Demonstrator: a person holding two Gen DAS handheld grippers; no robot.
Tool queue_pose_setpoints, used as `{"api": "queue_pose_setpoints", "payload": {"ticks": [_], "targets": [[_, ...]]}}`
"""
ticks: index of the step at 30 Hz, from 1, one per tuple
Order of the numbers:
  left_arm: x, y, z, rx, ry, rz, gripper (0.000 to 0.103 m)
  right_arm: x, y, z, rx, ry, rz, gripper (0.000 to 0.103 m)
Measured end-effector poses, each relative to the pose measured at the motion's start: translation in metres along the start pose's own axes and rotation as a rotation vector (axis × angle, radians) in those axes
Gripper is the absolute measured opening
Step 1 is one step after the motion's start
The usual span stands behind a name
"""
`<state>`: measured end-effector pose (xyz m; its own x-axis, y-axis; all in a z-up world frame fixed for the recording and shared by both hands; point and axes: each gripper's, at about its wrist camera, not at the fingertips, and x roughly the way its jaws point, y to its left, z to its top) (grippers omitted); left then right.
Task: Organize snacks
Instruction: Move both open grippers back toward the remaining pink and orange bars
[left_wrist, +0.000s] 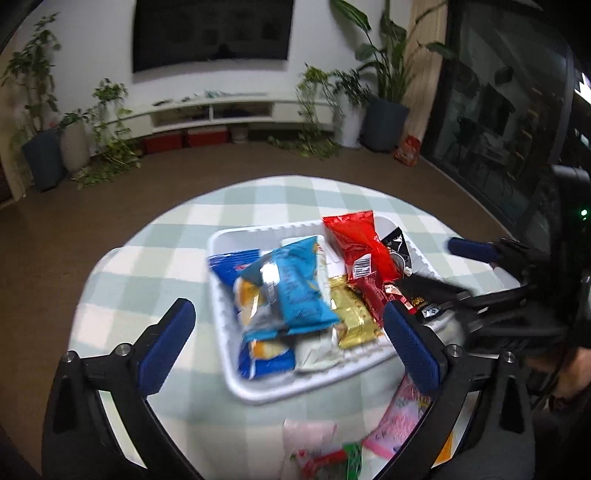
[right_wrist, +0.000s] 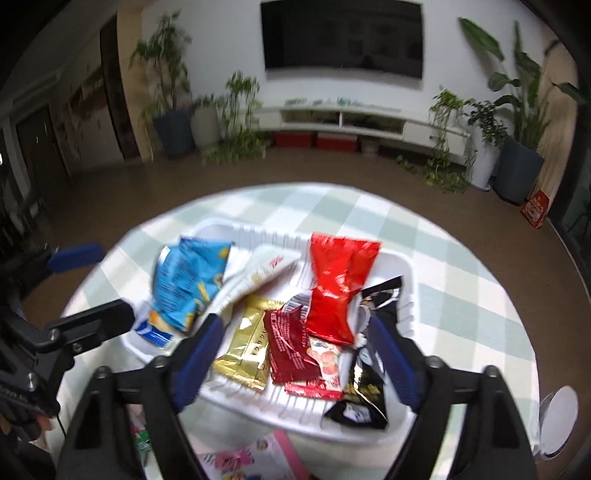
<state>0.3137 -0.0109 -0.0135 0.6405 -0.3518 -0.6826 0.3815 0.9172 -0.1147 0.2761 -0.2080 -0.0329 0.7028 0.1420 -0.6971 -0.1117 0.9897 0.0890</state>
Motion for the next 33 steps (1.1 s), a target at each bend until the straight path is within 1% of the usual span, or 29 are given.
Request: {"api": "queue_pose_setpoints", "payload": {"ticks": [1,2,4,5,6,7,8,10,12,14,17,18,19,20,24,26,28,31,33], "targets": [[-0.008,0.002,-0.005,-0.014,-0.011,-0.004,0.103,-0.011,-0.003,-0.004,0.016,-0.018,0.006,0.093],[-0.021,0.004,-0.013,-0.018,-0.041,0.003,0.103,-0.019,-0.005,-0.009,0.029,-0.031,0.015,0.096],[-0.042,0.002,-0.031,0.008,-0.091,0.035,0.103,-0.037,-0.011,-0.022,0.066,-0.05,0.024,0.098],[-0.048,0.001,-0.039,0.015,-0.081,0.037,0.103,-0.043,-0.014,-0.03,0.082,-0.053,0.023,0.098],[-0.052,0.001,-0.047,0.006,-0.05,0.036,0.103,-0.051,-0.015,-0.04,0.098,-0.047,0.024,0.098],[-0.055,0.002,-0.058,-0.024,0.01,0.031,0.103,-0.056,-0.016,-0.05,0.11,-0.04,0.027,0.098],[-0.057,0.002,-0.065,-0.042,0.035,0.026,0.103,-0.059,-0.017,-0.056,0.12,-0.032,0.027,0.098],[-0.065,0.0,-0.083,-0.051,0.041,-0.008,0.103,-0.068,-0.016,-0.079,0.147,-0.004,0.031,0.098],[-0.069,-0.008,-0.099,-0.024,0.052,-0.007,0.103,-0.072,-0.014,-0.096,0.167,0.022,0.043,0.097],[-0.065,-0.017,-0.112,0.005,0.096,-0.023,0.103,-0.075,-0.014,-0.11,0.189,0.038,0.037,0.094],[-0.061,-0.029,-0.127,0.05,0.125,-0.018,0.103,-0.074,-0.015,-0.127,0.224,0.063,0.04,0.088],[-0.061,-0.03,-0.13,0.06,0.128,-0.024,0.103,-0.072,-0.015,-0.13,0.229,0.076,0.034,0.086],[-0.062,-0.029,-0.132,0.066,0.13,-0.018,0.103,-0.07,-0.016,-0.133,0.229,0.09,0.03,0.081],[-0.056,-0.029,-0.13,0.069,0.132,-0.012,0.103,-0.07,-0.017,-0.135,0.227,0.092,0.03,0.08],[-0.061,-0.005,-0.12,0.025,0.113,-0.044,0.103,-0.071,-0.018,-0.141,0.209,0.075,0.021,0.079],[-0.061,0.009,-0.116,0.022,0.145,-0.041,0.103,-0.069,-0.02,-0.143,0.21,0.073,0.022,0.078],[-0.055,0.019,-0.114,0.042,0.187,-0.017,0.103,-0.066,-0.02,-0.145,0.215,0.08,0.036,0.077],[-0.042,0.025,-0.116,0.064,0.236,-0.018,0.102,-0.06,-0.017,-0.148,0.21,0.1,0.05,0.074],[-0.029,0.028,-0.119,0.081,0.27,-0.001,0.102,-0.059,-0.015,-0.149,0.201,0.104,0.06,0.074]]}}
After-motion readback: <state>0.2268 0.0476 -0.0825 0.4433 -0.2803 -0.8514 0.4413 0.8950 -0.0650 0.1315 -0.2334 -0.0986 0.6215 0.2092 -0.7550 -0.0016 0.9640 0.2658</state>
